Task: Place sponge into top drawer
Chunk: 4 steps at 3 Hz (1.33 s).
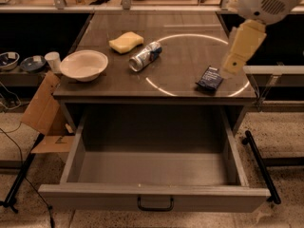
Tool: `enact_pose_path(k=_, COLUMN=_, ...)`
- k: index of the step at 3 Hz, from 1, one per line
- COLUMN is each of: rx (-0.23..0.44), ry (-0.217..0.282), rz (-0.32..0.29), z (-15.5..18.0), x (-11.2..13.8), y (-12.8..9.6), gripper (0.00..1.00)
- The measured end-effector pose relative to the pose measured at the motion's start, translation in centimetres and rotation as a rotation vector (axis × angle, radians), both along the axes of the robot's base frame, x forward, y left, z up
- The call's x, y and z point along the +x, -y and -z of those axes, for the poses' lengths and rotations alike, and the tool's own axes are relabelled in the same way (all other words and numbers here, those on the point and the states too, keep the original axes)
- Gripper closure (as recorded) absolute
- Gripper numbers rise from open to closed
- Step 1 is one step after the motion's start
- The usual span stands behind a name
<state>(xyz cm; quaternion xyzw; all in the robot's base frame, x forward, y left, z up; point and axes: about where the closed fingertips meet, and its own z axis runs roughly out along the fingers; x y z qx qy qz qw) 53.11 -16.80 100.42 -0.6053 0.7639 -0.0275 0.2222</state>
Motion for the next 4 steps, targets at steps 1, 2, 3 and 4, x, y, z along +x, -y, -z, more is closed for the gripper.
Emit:
enact_pose_path(k=1, rx=0.071, ry=0.026, rz=-0.020, z=-0.6, x=2.8, y=-3.5, gripper=0.00)
enact_pose_path(k=2, rx=0.131, ry=0.053, rz=-0.015, z=-1.3, x=3.7, y=-7.5, gripper=0.00)
enact_pose_path(k=3, rx=0.167, ry=0.086, rz=0.013, z=-1.8, x=3.4, y=-11.7, gripper=0.00)
enact_pose_path(k=4, rx=0.206, ry=0.127, rz=0.088, z=-1.9, x=3.2, y=-14.7, gripper=0.00)
